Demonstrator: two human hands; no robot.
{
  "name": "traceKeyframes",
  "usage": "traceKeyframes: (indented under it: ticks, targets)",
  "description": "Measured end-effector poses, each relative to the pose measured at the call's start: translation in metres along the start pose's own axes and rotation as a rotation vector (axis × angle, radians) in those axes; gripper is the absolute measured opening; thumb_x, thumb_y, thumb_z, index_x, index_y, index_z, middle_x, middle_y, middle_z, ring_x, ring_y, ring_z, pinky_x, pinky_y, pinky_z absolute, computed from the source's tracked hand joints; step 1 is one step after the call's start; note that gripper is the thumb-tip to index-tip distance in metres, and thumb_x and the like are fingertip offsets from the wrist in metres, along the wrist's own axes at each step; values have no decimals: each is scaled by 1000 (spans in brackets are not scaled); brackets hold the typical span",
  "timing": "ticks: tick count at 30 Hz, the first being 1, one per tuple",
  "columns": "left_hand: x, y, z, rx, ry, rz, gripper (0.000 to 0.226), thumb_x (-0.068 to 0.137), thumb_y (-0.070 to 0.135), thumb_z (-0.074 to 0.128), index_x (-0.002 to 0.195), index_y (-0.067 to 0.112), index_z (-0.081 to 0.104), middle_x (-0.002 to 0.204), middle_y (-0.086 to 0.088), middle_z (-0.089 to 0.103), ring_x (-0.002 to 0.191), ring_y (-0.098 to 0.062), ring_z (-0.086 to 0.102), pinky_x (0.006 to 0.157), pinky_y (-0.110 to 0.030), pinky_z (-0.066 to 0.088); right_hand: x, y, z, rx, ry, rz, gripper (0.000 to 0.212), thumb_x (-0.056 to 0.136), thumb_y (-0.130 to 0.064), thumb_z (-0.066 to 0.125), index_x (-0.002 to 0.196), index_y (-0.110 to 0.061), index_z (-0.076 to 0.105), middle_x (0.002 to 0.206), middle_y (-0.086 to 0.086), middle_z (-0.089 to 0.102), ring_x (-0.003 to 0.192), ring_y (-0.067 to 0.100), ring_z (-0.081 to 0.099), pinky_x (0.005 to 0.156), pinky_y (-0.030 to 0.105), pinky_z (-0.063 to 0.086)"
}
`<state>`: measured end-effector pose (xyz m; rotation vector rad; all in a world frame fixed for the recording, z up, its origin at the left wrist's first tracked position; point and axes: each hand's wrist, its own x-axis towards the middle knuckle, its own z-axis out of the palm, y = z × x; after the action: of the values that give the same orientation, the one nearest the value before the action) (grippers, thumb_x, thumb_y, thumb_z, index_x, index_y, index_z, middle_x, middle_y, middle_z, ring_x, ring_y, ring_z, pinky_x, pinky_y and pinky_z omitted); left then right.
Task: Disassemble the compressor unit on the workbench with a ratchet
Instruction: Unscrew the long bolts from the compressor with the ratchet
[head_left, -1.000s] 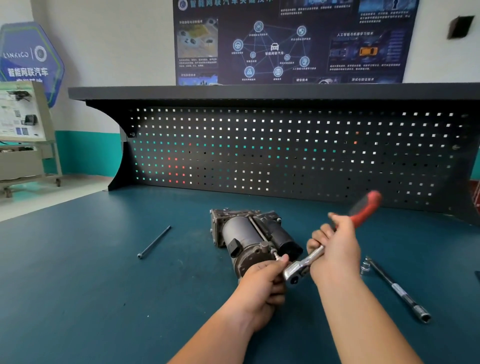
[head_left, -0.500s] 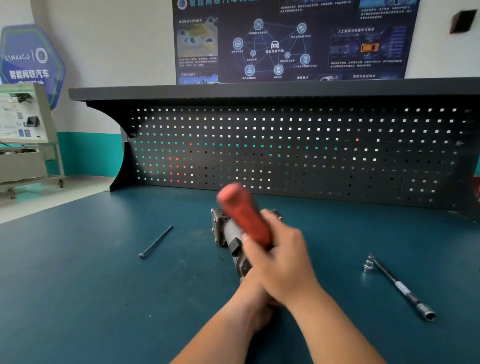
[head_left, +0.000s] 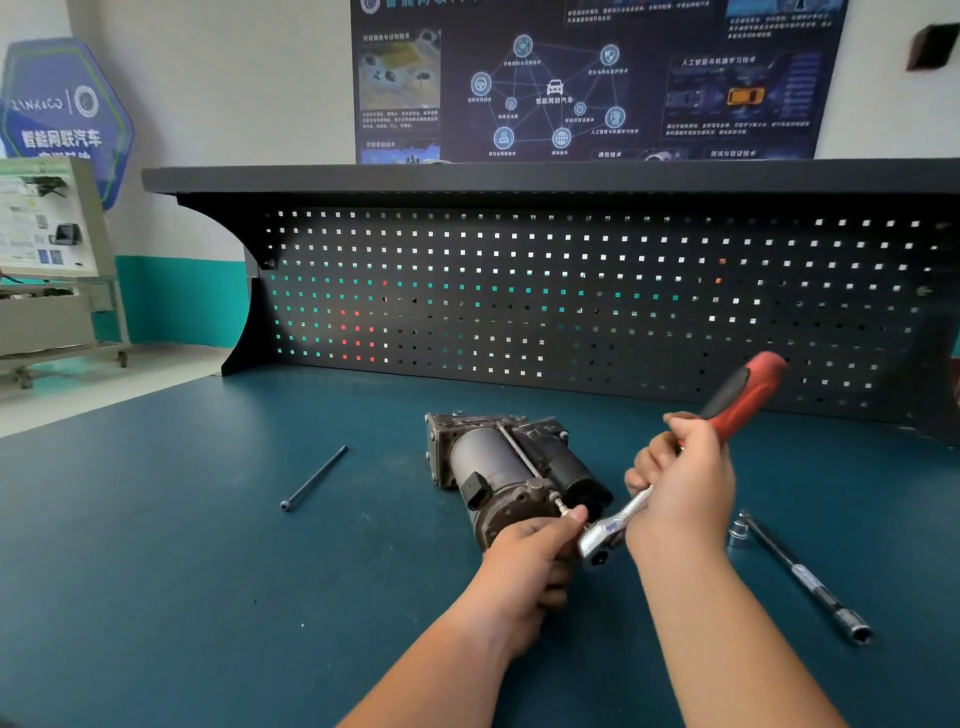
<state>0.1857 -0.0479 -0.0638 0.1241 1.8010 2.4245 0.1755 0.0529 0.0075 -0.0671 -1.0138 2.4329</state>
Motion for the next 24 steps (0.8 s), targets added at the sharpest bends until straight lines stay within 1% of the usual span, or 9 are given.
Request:
traceKeyframes:
  ticks: [2,5,7,10,15,18,20,22,24]
  targets:
    - [-2,3,1,-27,-6,-15,52,92,27,58,40,22,56,48,13,32,41,-3,22,38,-15,14,3,0,-1,7,14,28,20,86,-10,45,69,-20,41,43,-11,25,35,7,21,36,15,21]
    - [-3,4,3,-33,8,-24,46,92,24,56,47,26,67,47,14,36,39,-2,25,38,-15,15,4,1,-1,3,24,49,20,86,-12,46,69,-20,41,43,-11,25,36,7,21,36,16,21]
    - [-3,4,4,-61,29,-33,34,91,22,58,60,22,72,48,13,38,39,-2,26,38,-14,15,4,1,-2,10,32,61,19,85,-12,47,69,-19,40,43,-10,24,36,7,21,36,15,21]
    - [-2,4,2,-100,66,-45,18,91,22,56,81,16,71,51,12,38,39,-3,25,37,-15,15,5,1,-3,27,41,90,21,85,-12,47,68,-19,36,43,-10,23,36,7,21,35,16,21]
    - [2,4,-1,-213,107,-70,28,93,33,53,87,12,71,51,11,41,37,-2,24,34,-14,16,14,-8,-5,-3,21,188,24,87,-12,47,69,-19,34,40,-11,25,32,6,21,34,15,19]
    - [4,3,0,-215,127,-57,26,93,31,54,89,11,70,52,10,44,37,-2,25,33,-14,17,21,-16,-9,-135,-86,263,23,91,-12,47,72,-20,36,40,-11,26,30,3,21,32,13,18]
    - [5,2,0,-201,136,-54,22,93,27,55,83,11,66,50,10,43,37,-2,26,32,-14,18,24,-20,-13,-252,-158,292,21,92,-12,48,75,-19,38,41,-11,27,30,3,21,31,13,17]
    - [6,2,-2,-180,142,-57,22,94,26,53,80,13,63,49,10,41,37,-3,26,33,-14,18,28,-23,-18,-443,-186,206,16,91,-13,51,77,-17,44,43,-11,30,33,4,24,32,17,20]
    - [6,0,-4,-157,138,-70,23,94,27,54,80,12,65,50,10,41,37,-3,26,34,-15,17,31,-24,-22,-759,-195,-10,17,90,-22,54,74,-17,49,48,-8,39,41,10,34,42,25,27]
